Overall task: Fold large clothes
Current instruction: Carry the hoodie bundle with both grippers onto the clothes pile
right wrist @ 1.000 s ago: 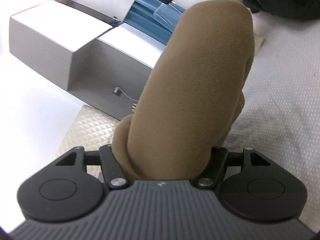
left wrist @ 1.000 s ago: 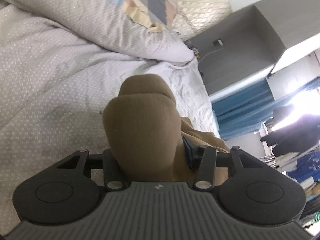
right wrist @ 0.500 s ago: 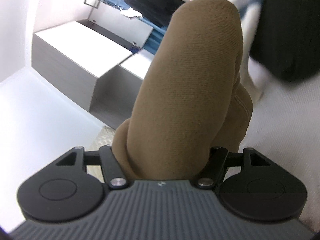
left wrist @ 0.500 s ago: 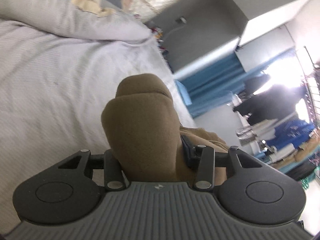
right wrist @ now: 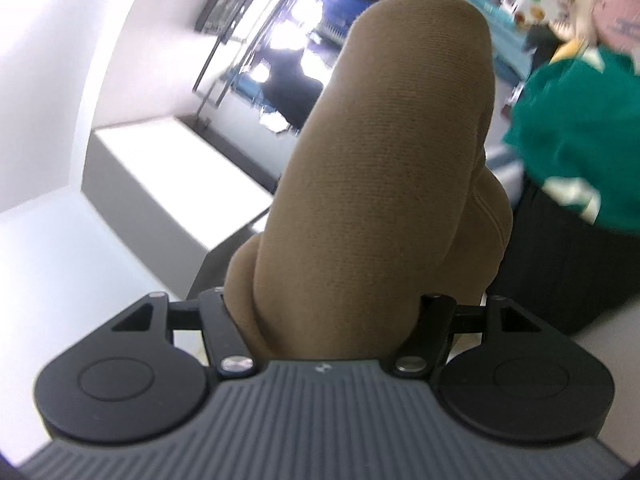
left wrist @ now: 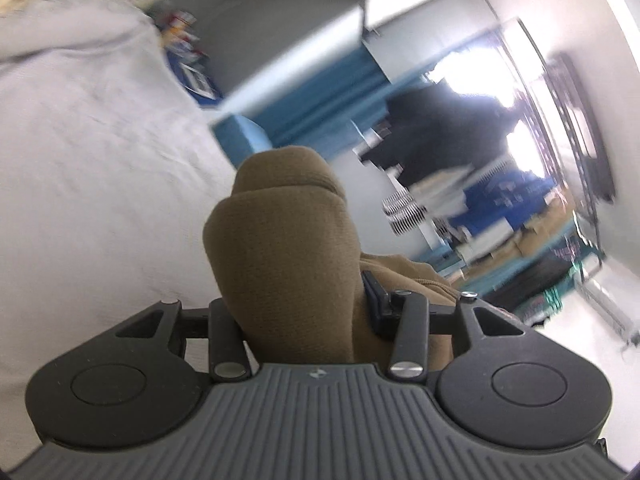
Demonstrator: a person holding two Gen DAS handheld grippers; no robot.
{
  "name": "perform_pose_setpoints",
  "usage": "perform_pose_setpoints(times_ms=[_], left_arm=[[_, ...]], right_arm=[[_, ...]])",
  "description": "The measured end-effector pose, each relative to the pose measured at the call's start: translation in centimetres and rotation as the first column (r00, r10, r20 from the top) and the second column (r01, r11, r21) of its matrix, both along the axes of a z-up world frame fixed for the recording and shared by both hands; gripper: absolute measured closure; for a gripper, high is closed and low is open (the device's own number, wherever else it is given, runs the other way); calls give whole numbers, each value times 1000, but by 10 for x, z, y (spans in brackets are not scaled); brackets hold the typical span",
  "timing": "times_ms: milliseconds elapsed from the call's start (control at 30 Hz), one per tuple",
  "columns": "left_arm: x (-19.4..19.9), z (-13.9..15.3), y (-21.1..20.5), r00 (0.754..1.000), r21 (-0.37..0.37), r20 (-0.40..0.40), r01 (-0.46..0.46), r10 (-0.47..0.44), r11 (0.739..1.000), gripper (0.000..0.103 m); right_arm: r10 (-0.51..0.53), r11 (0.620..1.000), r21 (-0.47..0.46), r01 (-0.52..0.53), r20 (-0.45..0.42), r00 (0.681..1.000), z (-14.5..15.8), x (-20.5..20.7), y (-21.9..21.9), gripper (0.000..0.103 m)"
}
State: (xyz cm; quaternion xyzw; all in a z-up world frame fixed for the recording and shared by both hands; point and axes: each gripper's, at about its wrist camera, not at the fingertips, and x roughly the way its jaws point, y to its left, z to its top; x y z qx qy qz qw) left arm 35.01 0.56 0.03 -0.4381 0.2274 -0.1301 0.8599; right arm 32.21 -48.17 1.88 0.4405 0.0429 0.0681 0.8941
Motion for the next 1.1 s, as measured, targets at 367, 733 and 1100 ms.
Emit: perform_pose_setpoints(times_ms=[367, 733, 1100], left_arm=[[111, -45, -164, 968, 76, -49, 248, -245, 966, 54], [125, -136, -171, 940, 102, -16, 339, -339, 935, 54], [103, -221, -130, 920, 80, -83, 390, -384, 917, 53]], right_arm=[[-212, 976, 43, 215, -57, 976, -75, -50, -97, 36], [-209, 971, 107, 216, -68, 975, -176, -92, -99, 36], [-189, 965, 141, 220, -202, 961, -248, -138, -78, 36]])
